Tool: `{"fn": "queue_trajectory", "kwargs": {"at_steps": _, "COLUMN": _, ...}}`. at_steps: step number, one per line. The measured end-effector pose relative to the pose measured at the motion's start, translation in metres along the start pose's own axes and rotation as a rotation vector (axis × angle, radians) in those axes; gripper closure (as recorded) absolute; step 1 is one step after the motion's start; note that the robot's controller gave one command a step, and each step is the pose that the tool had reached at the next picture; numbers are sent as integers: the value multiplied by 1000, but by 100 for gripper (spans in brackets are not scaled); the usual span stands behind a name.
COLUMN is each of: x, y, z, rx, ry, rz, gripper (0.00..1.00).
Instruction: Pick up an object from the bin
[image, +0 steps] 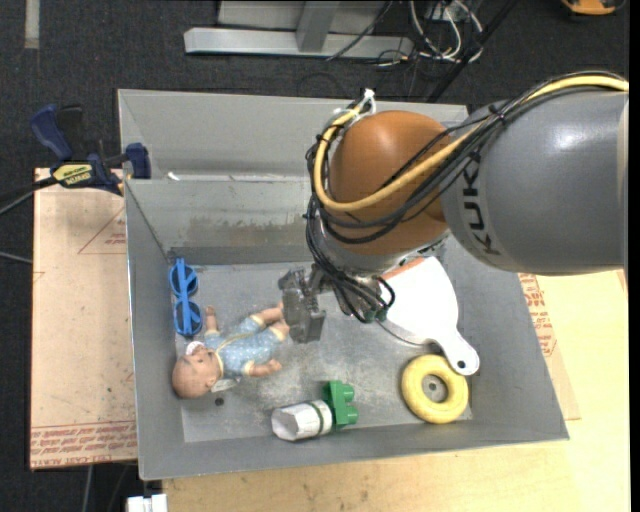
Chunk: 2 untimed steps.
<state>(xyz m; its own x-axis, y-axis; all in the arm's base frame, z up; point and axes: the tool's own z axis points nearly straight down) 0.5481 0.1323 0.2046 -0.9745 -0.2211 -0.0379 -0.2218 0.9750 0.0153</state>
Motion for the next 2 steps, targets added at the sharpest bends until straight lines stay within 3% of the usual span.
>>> {"fn": "queue_trajectory", "kwargs": {"at_steps": 1, "x": -11, "y": -13, "z": 72, "rx": -2, "ry": 0, "rz": -39, "gripper": 0}}
{"fn": "queue_trajectory", "kwargs": {"at_steps": 2, "x": -11, "y": -13, "z": 72, "rx": -2, "ry": 0, "rz": -39, "gripper": 0}}
